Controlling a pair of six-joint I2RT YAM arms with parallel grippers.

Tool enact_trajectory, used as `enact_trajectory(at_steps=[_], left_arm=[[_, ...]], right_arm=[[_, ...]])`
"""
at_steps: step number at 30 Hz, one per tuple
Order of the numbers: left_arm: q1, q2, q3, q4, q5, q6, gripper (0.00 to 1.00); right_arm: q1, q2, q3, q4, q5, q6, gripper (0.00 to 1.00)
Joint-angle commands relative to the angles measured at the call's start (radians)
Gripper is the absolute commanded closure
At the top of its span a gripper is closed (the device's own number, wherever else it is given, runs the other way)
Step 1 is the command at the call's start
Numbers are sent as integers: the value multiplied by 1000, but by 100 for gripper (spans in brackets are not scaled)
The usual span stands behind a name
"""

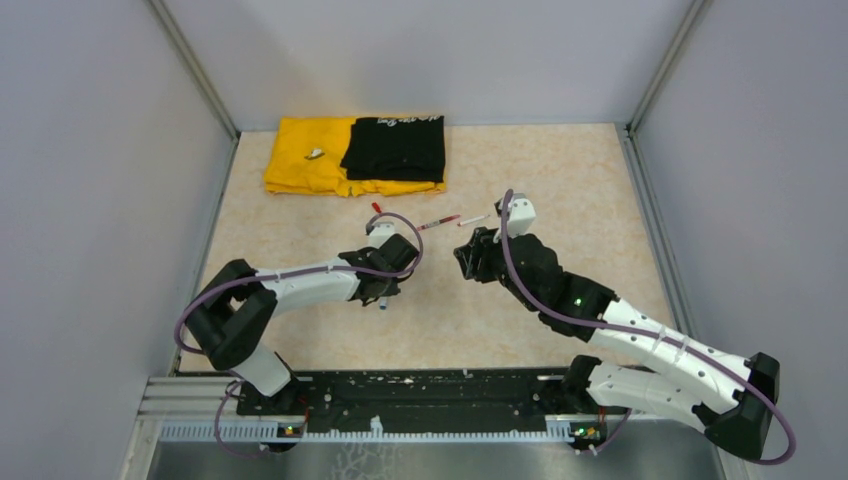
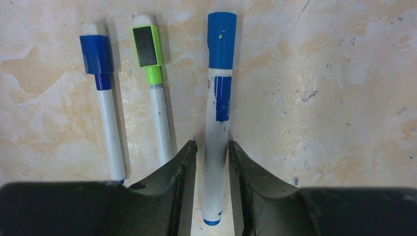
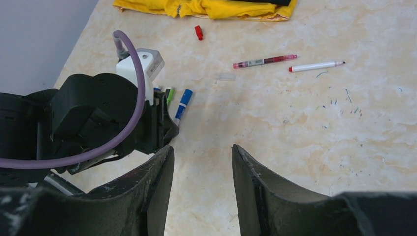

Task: Insert the pens into the pen caps
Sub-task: Place the pen at the center of the board, then pick up the pen from the center of the board.

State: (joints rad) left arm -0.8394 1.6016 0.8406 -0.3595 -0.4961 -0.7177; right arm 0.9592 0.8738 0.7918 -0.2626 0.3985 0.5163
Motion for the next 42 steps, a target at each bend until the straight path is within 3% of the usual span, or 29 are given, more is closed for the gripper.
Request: enact_trajectory(at_steps=[1,7,16,20,25,26,30,42], left_arm=[[5,-33,37,-17,-10,17,63],[5,-107,97,-29,-28,89,58],[16,-315,54,172,61,303,45],[50,-323,86,155,59,356,39],[122,-340,97,145,86,387,36],[146,-345,96,145,101,390,35],[221,-364,81,146,159,394,33],[314,-415,78,145,216,445,18]], right_arm=[[0,5,24,11,-3,-10,53],[-7,54,75,-55,-4,-22,52],[-119,149,189,-202,-143,-60,50],[-198,221,242,-267,-228,-85,49],[-219,309,320,-353,-219,-108,49],[-221,319,330,-362,-215,-109,44],[-222,357,353,-375,-202,-105,33],[-224,451,367,-297,-160,-43,33]])
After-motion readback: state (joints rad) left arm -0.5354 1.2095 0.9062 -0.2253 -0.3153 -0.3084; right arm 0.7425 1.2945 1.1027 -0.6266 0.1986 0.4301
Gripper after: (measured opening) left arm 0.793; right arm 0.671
